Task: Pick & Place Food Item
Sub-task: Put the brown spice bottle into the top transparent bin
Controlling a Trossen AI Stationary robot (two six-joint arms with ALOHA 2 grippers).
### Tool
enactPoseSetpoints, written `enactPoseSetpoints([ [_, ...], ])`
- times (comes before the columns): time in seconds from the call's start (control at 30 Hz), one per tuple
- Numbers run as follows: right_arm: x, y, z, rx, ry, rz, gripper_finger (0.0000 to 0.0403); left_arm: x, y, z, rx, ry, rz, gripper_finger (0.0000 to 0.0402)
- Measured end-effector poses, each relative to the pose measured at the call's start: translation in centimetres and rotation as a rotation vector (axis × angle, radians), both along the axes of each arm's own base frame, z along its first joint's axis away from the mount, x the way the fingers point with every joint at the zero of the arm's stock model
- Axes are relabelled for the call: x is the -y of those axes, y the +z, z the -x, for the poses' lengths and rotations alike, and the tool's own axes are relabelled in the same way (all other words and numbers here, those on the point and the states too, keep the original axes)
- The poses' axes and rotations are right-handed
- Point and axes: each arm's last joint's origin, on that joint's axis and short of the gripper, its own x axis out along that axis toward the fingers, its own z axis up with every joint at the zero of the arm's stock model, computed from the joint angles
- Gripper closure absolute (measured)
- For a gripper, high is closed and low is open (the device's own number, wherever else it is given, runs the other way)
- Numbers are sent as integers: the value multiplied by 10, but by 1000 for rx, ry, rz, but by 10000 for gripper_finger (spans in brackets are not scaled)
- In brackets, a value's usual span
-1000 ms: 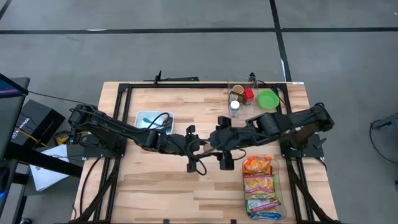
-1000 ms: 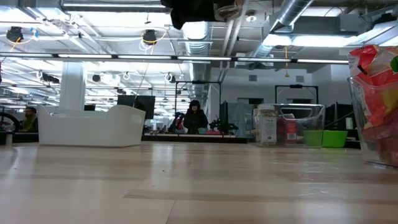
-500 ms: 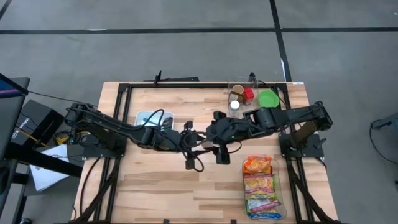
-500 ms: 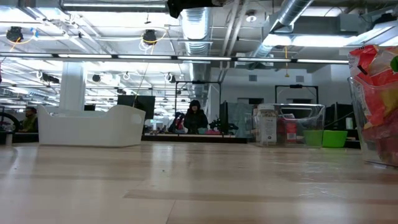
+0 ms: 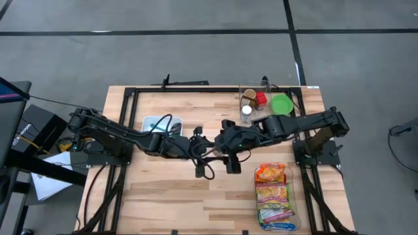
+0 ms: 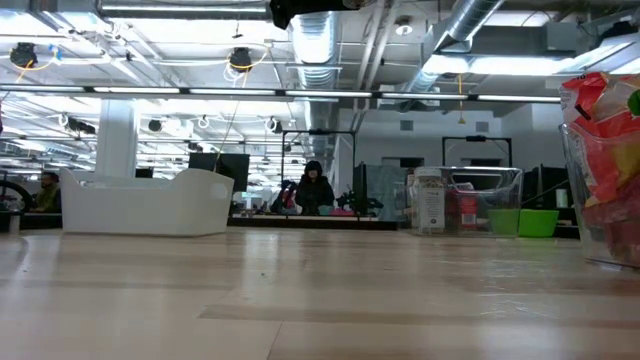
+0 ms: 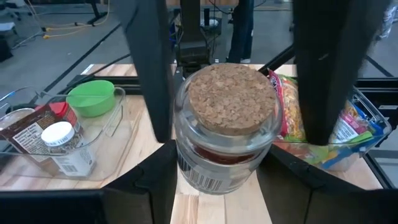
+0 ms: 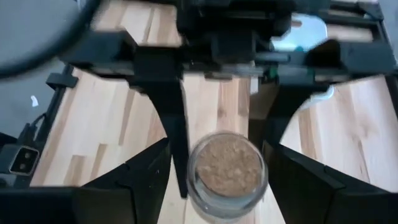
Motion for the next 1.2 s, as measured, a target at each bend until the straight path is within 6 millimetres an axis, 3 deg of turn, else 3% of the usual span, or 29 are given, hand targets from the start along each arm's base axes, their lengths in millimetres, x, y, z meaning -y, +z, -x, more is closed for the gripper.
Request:
enactPoseSetpoints([
  [0.47, 6, 0, 0, -11, -10, -1, 171, 0, 0, 0, -1, 1, 0, 224],
  [0.8, 6, -1, 1, -23, -3, -13, 235, 0, 0, 0, 0, 1, 17, 224],
  [1.2, 3, 0, 1, -12, 1, -18, 236, 0, 0, 0, 7, 2, 21, 212],
])
